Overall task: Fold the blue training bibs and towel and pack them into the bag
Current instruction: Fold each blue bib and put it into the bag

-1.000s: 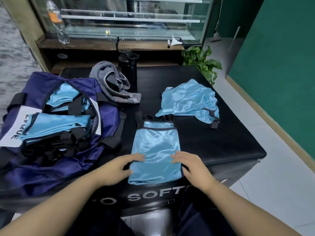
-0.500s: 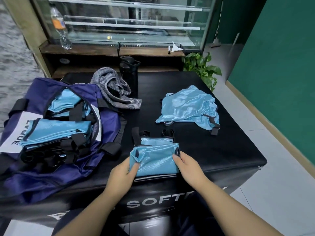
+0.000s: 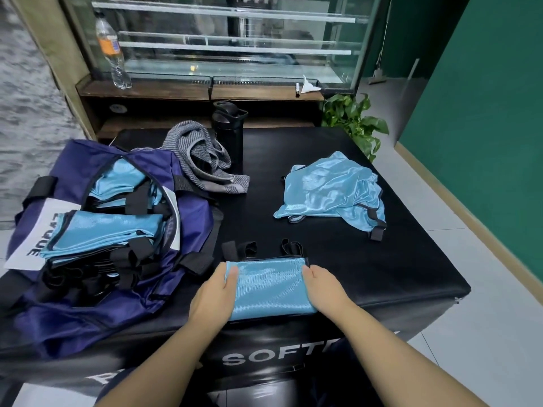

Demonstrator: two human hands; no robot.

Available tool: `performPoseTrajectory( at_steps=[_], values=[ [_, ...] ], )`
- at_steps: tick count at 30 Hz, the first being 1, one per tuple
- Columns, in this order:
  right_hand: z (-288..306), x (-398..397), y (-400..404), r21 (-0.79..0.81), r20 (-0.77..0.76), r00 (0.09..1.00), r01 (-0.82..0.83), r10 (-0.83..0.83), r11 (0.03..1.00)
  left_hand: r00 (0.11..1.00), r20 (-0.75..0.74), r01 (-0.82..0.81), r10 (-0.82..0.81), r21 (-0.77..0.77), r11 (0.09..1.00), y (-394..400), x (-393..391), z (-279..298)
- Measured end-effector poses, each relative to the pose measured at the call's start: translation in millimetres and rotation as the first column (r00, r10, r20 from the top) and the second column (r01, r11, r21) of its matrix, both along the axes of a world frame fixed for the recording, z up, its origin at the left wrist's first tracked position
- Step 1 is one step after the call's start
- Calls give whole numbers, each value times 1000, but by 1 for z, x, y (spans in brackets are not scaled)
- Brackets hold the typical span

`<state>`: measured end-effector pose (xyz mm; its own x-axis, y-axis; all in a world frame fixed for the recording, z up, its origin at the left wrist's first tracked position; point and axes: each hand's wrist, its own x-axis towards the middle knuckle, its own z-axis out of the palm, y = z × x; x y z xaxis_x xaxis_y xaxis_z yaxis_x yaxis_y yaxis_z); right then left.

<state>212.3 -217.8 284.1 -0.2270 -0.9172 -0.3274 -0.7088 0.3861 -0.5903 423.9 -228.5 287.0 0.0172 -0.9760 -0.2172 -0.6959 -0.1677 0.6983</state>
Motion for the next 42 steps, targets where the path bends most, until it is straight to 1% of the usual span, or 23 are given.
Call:
performPoseTrajectory(
  at_steps=[3, 4, 7, 8, 10, 13, 16, 17, 18, 19, 20, 21, 23, 24, 26, 28, 31, 32, 35, 37, 39, 41, 42],
  values=[
    [4, -2, -8, 55, 22, 1000, -9, 8, 998, 999, -49, -20, 23, 63, 998, -2, 1, 3],
    [5, -2, -10, 74, 39, 999, -13, 10, 997, 999, -41, -29, 32, 68, 997, -1, 1, 3],
    [9, -2, -14, 116, 69, 998, -13, 5, 993, 993, 114, -47, 42, 46, 998, -4, -5, 0],
    [9, -1, -15, 125, 69, 998, -4, -5, 992, 986, 162, -51, 42, 57, 997, -8, -7, 0],
    [12, 0, -16, 129, 53, 999, 7, -14, 992, 980, 194, -74, 49, 125, 989, -15, -10, 2],
    [16, 3, -12, 156, -44, 999, -10, 17, 988, 983, 167, -101, 70, 185, 978, -16, -13, 6],
    [24, 9, -2, 100, -180, 984, 13, 6, 995, 984, 167, -74, 56, 98, 992, -9, -12, 7],
    [32, 11, 2, 61, -217, 976, -18, 31, 998, 984, 172, -58, 46, 67, 996, -7, -10, 9],
    [40, 14, 5, 1, -250, 964, -87, 85, 996, 985, 172, -39, 31, 42, 998, -6, -8, 14],
    [50, 17, 7, -83, -278, 946, -195, 165, 977, 984, 180, -15, 10, 24, 1000, -6, -5, 20],
    [62, 22, 8, -173, -308, 915, -321, 258, 931, 978, 206, 20, -18, -3, 1000, -7, -2, 29],
    [76, 30, 9, -239, -351, 868, -447, 352, 862, 967, 251, 60, -50, -33, 998, -7, 0, 38],
    [101, 51, 7, -269, -449, 737, -651, 505, 710, 935, 341, 145, -99, -114, 983, -7, 2, 59],
    [110, 62, 5, -263, -484, 676, -718, 556, 644, 922, 369, 188, -121, -152, 970, -8, 2, 68],
    [120, 81, -1, -248, -524, 593, -793, 611, 557, 897, 404, 276, -179, -196, 941, -9, 4, 85],
    [127, 94, -7, -223, -518, 562, -817, 645, 533, 877, 421, 331, -232, -178, 927, -10, 12, 99],
    [137, 109, -12, -202, -353, 627, -776, 694, 597, 892, 366, 326, -264, -117, 938, -7, 34, 119],
    [139, 114, -13, -207, -315, 638, -769, 703, 605, 900, 334, 334, -281, -114, 935, -5, 42, 124],
    [141, 129, -16, -194, -352, 602, -796, 717, 573, 933, 195, 335, -302, -170, 927, -2, 66, 132],
    [147, 137, -22, -194, -355, 604, -795, 714, 575, 963, 41, 267, -265, -238, 934, -1, 81, 131],
    [154, 143, -29, -222, -313, 618, -786, 722, 577, 969, -155, 144, -193, -281, 949, -2, 95, 129],
    [159, 149, -35, -270, -225, 662, -747, 715, 608, 958, -252, 63, -134, -272, 960, -4, 109, 128],
    [160, 152, -39, -296, -161, 698, -708, 697, 641, 954, -269, 67, -135, -248, 966, -6, 116, 127]
  ],
)
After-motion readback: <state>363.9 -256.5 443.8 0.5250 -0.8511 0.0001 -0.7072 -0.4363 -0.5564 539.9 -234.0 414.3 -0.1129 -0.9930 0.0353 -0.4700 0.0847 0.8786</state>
